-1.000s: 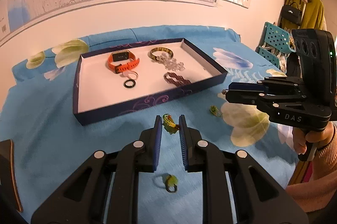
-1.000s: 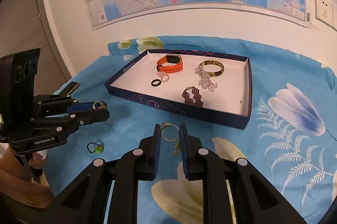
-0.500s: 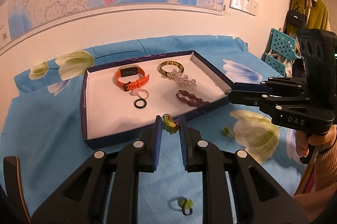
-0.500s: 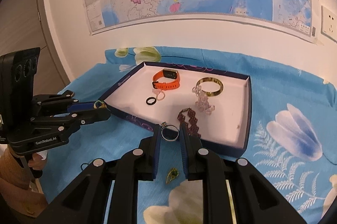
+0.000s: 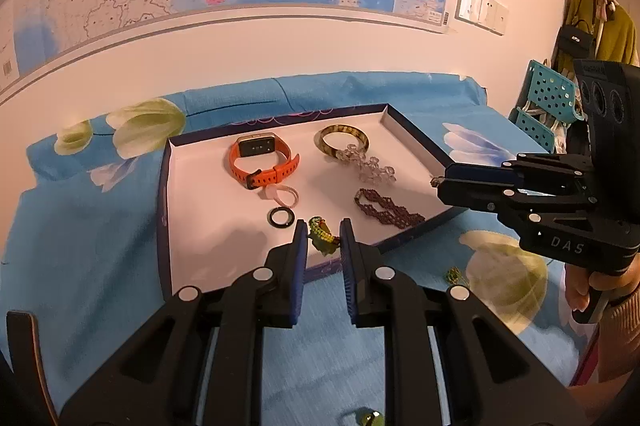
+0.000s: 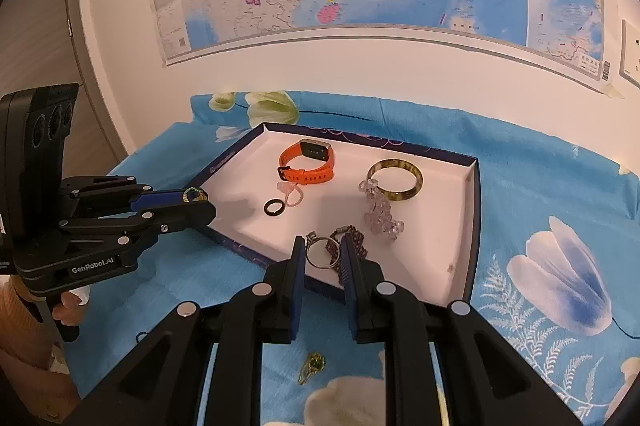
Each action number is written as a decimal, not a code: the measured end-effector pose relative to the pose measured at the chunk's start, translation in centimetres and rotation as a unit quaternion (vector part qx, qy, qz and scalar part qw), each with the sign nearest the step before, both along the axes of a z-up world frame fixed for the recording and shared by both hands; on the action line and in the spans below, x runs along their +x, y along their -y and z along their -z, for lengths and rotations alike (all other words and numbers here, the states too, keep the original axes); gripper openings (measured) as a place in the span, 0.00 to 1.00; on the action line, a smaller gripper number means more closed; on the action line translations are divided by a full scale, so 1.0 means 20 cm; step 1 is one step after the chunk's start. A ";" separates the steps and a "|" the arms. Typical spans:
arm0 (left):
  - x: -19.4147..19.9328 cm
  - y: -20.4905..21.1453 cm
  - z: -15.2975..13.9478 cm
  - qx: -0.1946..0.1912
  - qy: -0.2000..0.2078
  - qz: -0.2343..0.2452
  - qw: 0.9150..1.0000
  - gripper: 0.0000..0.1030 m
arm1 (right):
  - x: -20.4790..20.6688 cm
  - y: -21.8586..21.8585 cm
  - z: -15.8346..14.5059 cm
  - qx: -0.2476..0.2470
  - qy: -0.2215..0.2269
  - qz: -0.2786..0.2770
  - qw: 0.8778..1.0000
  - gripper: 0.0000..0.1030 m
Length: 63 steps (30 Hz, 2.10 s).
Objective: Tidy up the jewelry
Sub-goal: 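Lower the charm into the box with the left tool while the right tool lowers the keyring there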
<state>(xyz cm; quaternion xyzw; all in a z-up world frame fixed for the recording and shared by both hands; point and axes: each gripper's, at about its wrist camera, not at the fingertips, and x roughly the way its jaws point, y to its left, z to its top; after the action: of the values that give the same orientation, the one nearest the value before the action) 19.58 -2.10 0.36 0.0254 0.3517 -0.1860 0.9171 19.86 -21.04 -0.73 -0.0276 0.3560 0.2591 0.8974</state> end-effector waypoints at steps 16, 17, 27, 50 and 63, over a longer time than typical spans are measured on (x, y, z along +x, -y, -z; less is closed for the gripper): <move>0.11 0.00 0.01 0.006 -0.004 -0.013 1.000 0.16 | 0.10 -0.01 0.01 -0.001 -0.007 0.005 1.000 0.16; 0.11 0.00 0.02 0.006 -0.004 -0.014 1.000 0.16 | 0.10 -0.01 0.01 -0.002 -0.006 0.004 1.000 0.16; 0.16 0.01 0.03 0.012 -0.008 -0.019 1.000 0.16 | 0.15 -0.03 0.02 -0.005 -0.012 0.003 1.000 0.16; 0.26 0.01 0.11 0.016 -0.033 -0.029 0.999 0.16 | 0.24 -0.08 0.09 -0.014 -0.031 0.008 0.999 0.16; 0.30 0.02 0.16 0.015 -0.047 -0.033 0.998 0.16 | 0.31 -0.10 0.15 -0.022 -0.048 0.019 0.998 0.16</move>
<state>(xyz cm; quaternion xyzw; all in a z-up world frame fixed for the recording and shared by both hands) 25.63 -2.41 -2.87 0.0188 0.3975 -0.1514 0.9048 25.97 -19.11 -3.64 -0.0285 0.4047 0.2352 0.8832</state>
